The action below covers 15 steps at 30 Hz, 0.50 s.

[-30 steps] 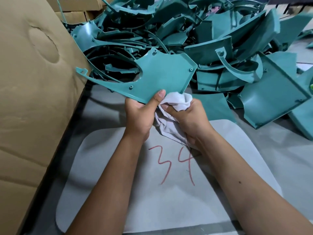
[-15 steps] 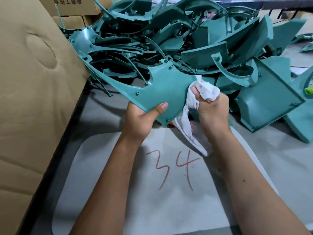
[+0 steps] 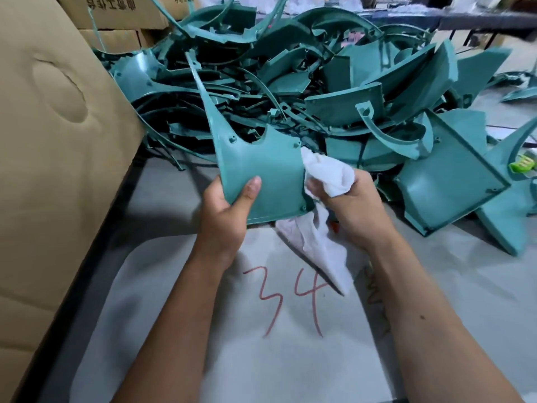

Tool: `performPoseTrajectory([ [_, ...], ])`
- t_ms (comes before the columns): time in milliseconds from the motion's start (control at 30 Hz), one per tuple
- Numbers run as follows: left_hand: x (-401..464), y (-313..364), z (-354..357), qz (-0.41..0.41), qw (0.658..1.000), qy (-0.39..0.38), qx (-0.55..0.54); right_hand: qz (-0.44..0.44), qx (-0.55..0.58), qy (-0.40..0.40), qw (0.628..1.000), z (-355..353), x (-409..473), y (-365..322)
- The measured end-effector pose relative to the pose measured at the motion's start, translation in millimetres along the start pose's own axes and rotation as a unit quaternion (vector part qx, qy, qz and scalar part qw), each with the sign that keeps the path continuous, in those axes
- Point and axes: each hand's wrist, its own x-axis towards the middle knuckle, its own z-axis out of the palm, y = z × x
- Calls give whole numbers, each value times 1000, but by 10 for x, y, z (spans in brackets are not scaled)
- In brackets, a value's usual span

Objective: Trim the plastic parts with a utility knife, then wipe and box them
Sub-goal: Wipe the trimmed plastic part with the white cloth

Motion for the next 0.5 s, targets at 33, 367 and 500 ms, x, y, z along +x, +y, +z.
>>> performPoseTrajectory([
  [33,3,-14,4,4,1000,10,0,-5,-27,-11,1000,-12,6,21],
  [367,-48,22,238,-86,975,69,-191,-32,88,158,983,201,14,-29],
  [500,-153,29,411,-87,975,24,-204,-22,93,233,968,258,24,3],
])
